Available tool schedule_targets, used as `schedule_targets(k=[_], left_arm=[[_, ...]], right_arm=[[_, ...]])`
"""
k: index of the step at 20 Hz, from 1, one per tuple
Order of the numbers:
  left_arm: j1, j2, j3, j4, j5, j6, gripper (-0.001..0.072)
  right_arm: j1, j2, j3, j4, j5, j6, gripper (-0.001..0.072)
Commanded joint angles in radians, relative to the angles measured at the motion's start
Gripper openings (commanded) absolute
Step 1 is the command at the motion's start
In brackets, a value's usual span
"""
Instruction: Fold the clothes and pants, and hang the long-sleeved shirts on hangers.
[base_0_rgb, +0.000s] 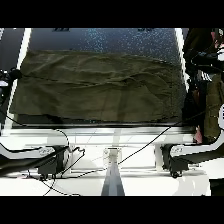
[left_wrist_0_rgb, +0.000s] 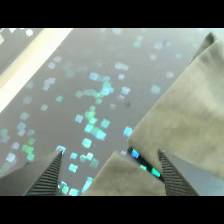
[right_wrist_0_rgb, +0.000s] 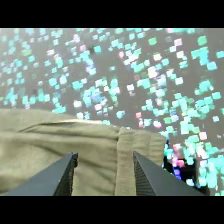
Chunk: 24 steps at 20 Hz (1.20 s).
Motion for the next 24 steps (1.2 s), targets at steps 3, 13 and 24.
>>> schedule_targets(k=[3,13,24], left_arm=[[-0.002,0.151,0.000,0.001,-0.081,-0.010,0.0676],[0.098,0.367,0.000,0.076,-0.739,-0.011,0.0022],[0.364,0.334,-0.018,0.552,-1.305,-0.253,0.0543]], right_arm=[[-0.037,0.084,0.003,-0.063,0.265,0.085,0.0018],[-0.066,0.380,-0.237,-0.346,0.737,0.183,0.0020],[-0.066,0.836,-0.890,-0.431,0.435,0.790,0.0355]])
